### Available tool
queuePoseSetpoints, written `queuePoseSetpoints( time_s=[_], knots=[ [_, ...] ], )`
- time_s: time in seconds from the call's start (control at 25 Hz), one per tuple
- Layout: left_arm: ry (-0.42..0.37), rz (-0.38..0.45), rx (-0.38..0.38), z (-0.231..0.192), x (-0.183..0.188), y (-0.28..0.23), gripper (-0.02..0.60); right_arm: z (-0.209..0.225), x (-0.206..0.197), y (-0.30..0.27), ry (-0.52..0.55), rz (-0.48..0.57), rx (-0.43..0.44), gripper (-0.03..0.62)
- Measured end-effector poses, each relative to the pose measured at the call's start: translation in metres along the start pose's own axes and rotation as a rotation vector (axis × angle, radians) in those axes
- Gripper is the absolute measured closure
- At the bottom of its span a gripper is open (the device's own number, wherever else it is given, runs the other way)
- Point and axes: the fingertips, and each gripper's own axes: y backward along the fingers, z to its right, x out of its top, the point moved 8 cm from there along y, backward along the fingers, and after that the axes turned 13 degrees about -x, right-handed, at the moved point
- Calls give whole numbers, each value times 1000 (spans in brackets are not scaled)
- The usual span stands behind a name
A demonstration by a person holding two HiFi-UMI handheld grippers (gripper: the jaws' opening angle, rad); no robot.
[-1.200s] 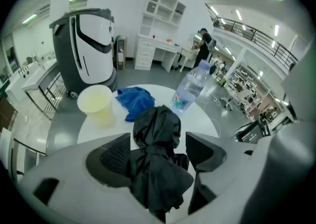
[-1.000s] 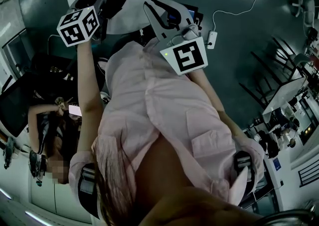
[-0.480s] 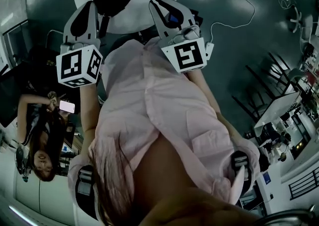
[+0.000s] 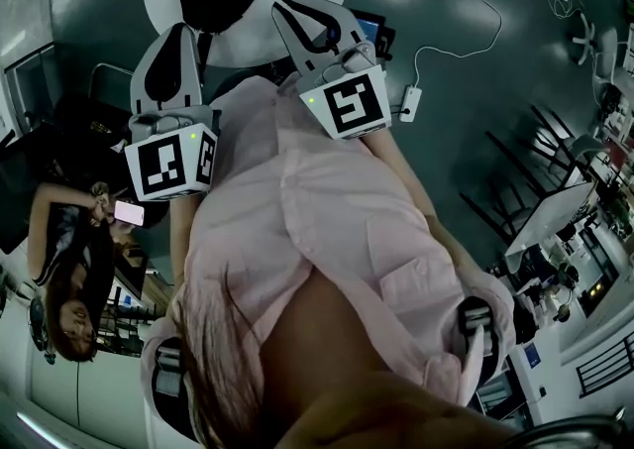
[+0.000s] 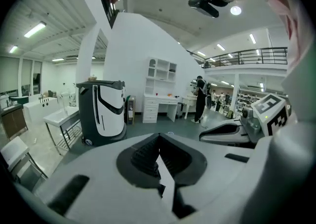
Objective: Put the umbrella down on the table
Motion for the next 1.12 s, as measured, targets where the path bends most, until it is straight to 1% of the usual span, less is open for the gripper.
queuePoseSetpoints(
  time_s=[0.08,0.32,1.12],
  knots=[
    [19,11,-19,5,-1,-3,561,-3,1,0,19,-4,10,553],
    [32,-1,-61,13,-5,-7,561,-2,4,2,14,-3,7,553],
    [58,-1,-62,10,-13,-6,561,-2,1,3,3,0,-14,553]
  ],
)
